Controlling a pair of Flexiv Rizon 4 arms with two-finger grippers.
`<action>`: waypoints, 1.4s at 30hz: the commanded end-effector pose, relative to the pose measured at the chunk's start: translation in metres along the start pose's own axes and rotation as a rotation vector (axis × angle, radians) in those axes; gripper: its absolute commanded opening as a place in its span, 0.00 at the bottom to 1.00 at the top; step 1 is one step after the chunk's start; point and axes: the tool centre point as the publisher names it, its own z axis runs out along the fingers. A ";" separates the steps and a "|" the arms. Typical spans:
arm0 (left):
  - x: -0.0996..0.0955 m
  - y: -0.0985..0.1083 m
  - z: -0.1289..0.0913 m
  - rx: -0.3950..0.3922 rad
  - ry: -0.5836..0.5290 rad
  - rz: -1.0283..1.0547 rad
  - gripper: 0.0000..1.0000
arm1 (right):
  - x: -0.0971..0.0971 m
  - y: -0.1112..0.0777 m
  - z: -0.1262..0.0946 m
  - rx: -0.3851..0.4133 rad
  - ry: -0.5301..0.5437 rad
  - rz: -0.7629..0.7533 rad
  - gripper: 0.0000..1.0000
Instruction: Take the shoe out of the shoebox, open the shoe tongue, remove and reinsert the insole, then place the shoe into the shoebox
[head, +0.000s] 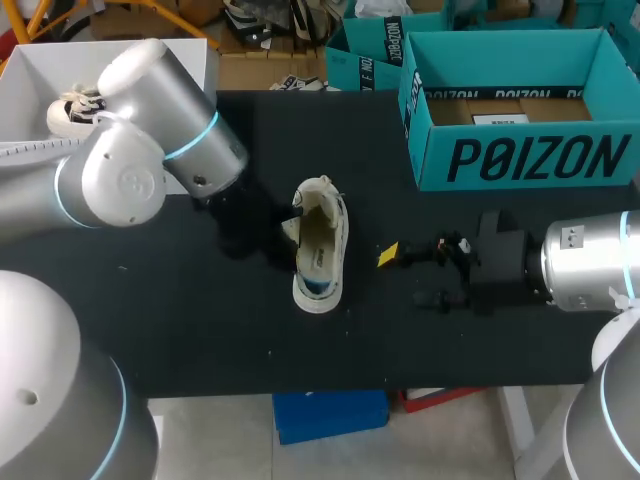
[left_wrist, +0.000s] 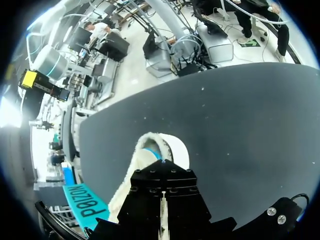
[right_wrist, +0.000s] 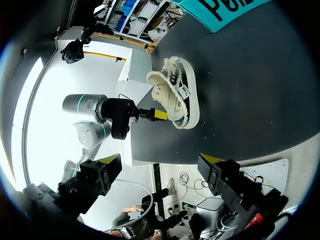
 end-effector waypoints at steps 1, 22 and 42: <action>-0.003 0.007 0.014 0.011 0.014 -0.002 0.00 | 0.000 0.000 0.000 0.000 0.001 0.000 1.00; -0.014 0.004 -0.008 0.071 0.060 -0.003 0.00 | 0.000 0.000 0.000 0.000 0.001 0.000 1.00; -0.005 0.016 0.039 0.035 0.181 0.049 0.00 | 0.000 0.000 0.000 0.000 0.001 0.000 1.00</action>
